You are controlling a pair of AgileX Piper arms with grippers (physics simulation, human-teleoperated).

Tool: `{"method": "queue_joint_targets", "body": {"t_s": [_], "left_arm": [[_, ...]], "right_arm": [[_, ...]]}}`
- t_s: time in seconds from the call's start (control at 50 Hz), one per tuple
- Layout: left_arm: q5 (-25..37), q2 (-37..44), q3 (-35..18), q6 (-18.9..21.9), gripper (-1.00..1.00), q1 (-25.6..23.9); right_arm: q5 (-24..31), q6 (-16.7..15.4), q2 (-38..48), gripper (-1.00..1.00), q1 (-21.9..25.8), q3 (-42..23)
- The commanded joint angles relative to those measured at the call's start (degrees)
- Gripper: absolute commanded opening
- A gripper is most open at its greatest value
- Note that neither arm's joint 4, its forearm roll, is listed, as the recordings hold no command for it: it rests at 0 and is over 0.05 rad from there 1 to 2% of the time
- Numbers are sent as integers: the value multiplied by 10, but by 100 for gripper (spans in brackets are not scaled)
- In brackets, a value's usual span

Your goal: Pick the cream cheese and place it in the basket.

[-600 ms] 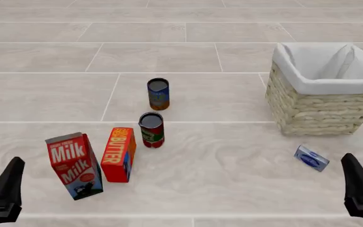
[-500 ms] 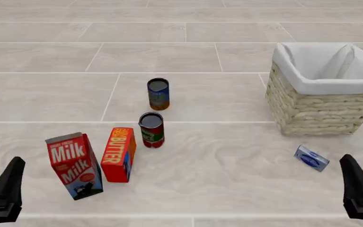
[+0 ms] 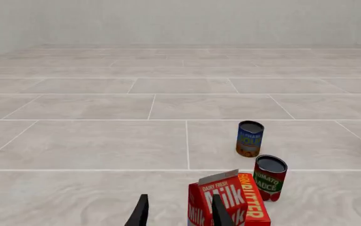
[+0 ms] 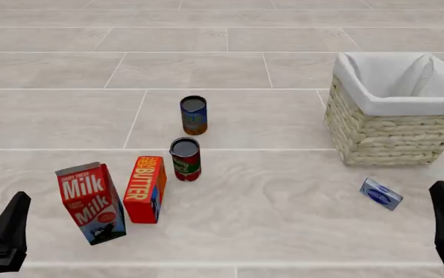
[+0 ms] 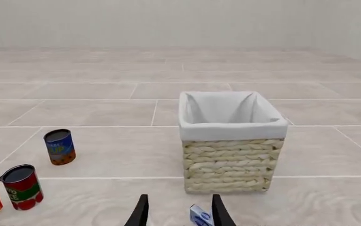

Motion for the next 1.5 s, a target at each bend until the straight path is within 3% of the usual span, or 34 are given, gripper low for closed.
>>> {"method": "queue_joint_targets", "body": {"t_s": [0.02,0.2,0.26,0.32,0.34,0.5,0.56,0.64,0.66,0.7,0.86,0.9,0.92,0.96,1.02,1.06,1.1,1.26,1.32,1.34,1.5], "left_arm": [[0,0,0,0,100,0],[0,0,0,0,100,0],[0,0,0,0,100,0],[0,0,0,0,100,0],[0,0,0,0,100,0],[0,0,0,0,100,0],[0,0,0,0,100,0],[0,0,0,0,100,0],[0,0,0,0,100,0],[0,0,0,0,100,0],[0,0,0,0,100,0],[0,0,0,0,100,0],[0,0,0,0,100,0],[0,0,0,0,100,0],[0,0,0,0,100,0],[0,0,0,0,100,0],[0,0,0,0,100,0],[0,0,0,0,100,0],[0,0,0,0,100,0],[0,0,0,0,100,0],[0,0,0,0,100,0]], "right_arm": [[51,-8,22,100,7,-35],[74,-38,97,100,22,-97],[101,-60,162,100,57,-136],[112,-62,166,100,49,-150],[124,-85,162,100,37,-164],[203,-110,178,100,32,-248],[220,-133,187,100,41,-259],[238,-165,203,100,19,-269],[244,-197,218,100,11,-257],[252,-221,204,100,14,-257],[259,-252,253,100,28,-248],[262,-249,260,100,32,-252],[276,-232,279,100,48,-269],[284,-244,292,100,50,-265],[277,-282,318,100,38,-258],[268,-291,333,100,29,-261],[266,-275,354,100,34,-270],[245,-305,418,100,15,-267],[229,-332,439,100,-2,-250],[206,-357,458,100,-24,-238],[153,-391,515,100,-43,-221]]}}
